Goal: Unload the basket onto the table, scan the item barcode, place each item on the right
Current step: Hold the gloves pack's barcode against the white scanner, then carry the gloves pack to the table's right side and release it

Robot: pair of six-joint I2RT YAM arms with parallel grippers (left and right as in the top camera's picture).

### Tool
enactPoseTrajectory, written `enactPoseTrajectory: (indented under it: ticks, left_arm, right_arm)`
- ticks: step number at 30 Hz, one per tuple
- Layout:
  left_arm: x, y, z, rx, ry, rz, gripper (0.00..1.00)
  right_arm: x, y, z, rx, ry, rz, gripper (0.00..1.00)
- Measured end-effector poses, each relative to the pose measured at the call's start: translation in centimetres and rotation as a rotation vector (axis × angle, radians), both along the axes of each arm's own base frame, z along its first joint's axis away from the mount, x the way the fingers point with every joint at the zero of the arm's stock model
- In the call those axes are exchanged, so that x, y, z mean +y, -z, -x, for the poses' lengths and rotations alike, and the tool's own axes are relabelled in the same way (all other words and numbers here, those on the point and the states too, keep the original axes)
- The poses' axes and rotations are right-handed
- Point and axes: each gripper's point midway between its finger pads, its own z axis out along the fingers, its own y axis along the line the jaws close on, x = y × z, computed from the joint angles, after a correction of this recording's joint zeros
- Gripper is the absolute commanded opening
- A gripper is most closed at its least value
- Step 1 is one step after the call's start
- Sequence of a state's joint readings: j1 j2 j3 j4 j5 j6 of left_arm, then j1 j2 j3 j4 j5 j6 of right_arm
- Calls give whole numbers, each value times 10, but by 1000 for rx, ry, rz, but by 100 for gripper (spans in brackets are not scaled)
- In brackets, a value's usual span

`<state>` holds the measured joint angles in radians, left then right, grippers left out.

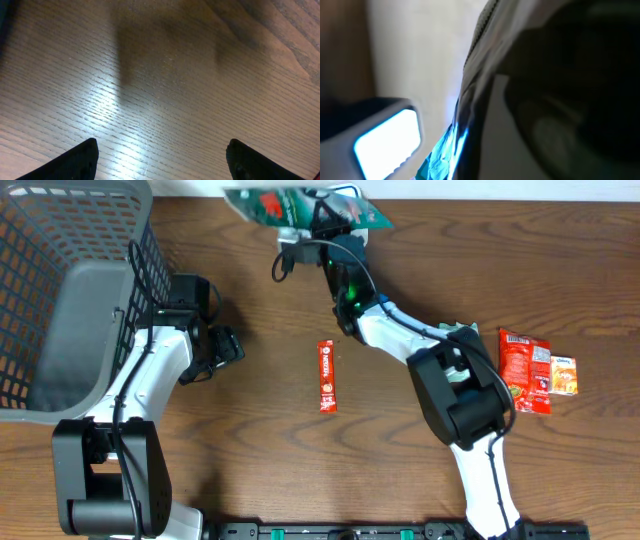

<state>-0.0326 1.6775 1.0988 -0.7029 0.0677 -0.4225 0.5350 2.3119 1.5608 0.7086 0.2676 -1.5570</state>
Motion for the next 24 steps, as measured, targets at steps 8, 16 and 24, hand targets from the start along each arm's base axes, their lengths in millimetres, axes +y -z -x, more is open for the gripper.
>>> enactPoseTrajectory:
  ticks: [8, 16, 24]
  left_arm:
    - [0, 0, 0, 0, 0, 0, 83]
    - [0, 0, 0, 0, 0, 0, 83]
    - [0, 0, 0, 0, 0, 0, 83]
  right_arm:
    - [4, 44, -1, 68, -14, 38, 1]
    - [3, 43, -2, 93, -2, -66, 1]
    - [1, 41, -3, 134, 15, -225, 1]
